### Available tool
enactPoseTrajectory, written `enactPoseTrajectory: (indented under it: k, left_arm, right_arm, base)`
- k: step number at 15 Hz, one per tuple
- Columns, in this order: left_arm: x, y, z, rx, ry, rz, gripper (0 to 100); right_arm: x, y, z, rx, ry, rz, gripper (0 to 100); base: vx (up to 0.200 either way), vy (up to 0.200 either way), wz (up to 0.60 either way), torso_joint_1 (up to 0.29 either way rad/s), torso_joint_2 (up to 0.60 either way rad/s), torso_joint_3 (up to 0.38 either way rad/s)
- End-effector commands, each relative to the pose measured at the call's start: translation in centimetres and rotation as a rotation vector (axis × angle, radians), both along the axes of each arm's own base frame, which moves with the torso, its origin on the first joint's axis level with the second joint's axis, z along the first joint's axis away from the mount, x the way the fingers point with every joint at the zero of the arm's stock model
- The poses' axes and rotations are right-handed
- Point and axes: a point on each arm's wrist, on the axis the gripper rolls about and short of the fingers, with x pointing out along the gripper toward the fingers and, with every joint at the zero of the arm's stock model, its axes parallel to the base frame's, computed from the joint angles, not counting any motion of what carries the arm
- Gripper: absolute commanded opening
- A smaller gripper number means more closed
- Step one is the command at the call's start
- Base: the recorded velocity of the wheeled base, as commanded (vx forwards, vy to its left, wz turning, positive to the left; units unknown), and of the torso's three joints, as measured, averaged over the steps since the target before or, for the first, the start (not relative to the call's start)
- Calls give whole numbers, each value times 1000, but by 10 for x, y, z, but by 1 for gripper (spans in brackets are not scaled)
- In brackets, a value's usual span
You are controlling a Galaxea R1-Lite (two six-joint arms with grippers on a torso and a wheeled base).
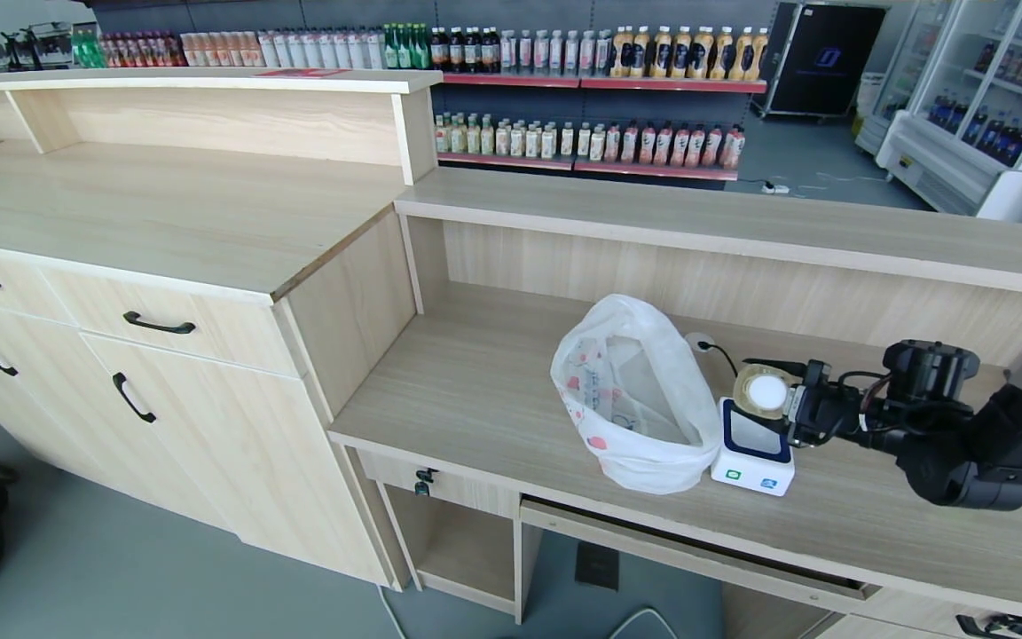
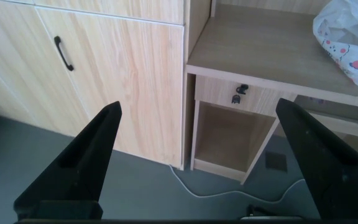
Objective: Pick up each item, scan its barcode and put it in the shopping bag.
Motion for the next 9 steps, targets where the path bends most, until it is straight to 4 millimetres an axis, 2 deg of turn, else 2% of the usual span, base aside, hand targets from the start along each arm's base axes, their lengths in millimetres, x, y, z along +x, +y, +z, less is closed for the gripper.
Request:
enactPoseTrajectory:
  k: [1,3,4,6,7,9]
  left_arm:
    - [0,0,0,0,1,0,100]
    - [0,0,0,0,1,0,100]
    - [0,0,0,0,1,0,100]
    - [0,0,0,0,1,0,100]
    - [0,0,0,0,1,0,100]
    - [0,0,0,0,1,0,100]
  right_arm:
    - [5,-1,22,45,-26,-10,0]
    - [2,-2,56,183,14,-40,0]
    - [-5,-6,77,256,36,-80,0]
    - [-19,-14,104,396,78,-200,0]
    - [-37,-29,123,543,116,-397,0]
    - [-57,-47,131,589,100,-687,0]
  base:
    - [0,0,0,0,0,0]
    - [0,0,0,0,0,0]
    - [0,0,0,0,0,0]
    - [0,0,0,0,0,0]
    - [0,0,0,0,0,0]
    - [0,0,0,0,0,0]
